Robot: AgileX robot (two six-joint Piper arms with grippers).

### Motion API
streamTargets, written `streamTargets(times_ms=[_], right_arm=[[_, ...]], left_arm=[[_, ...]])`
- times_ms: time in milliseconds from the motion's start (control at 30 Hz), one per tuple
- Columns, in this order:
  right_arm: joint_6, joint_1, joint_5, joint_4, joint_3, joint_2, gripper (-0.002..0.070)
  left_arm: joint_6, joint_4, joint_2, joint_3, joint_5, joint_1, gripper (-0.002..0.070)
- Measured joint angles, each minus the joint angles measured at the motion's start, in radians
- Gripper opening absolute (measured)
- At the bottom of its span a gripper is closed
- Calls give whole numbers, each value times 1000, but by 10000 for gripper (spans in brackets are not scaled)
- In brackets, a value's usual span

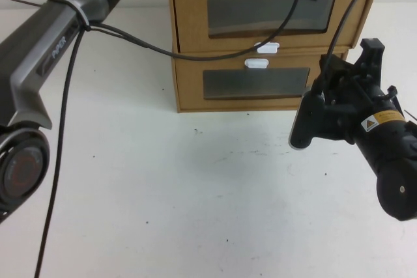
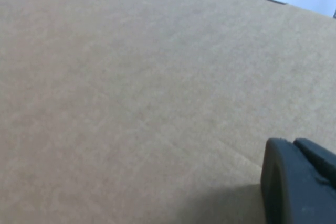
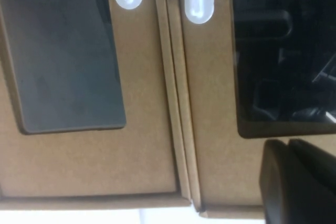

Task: Open the shoe box
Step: 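Pull the top drawer of the cardboard box fully open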

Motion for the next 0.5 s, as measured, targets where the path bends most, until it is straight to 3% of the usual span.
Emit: streamTargets(times_ms=[300, 500], right_arm=[[87, 0, 30, -7, 0, 0, -19], [91, 62, 36, -3, 0, 2, -19]], left_arm=[[60, 19, -76, 19, 80, 17, -7], [72, -19, -120, 36, 196, 20, -7]])
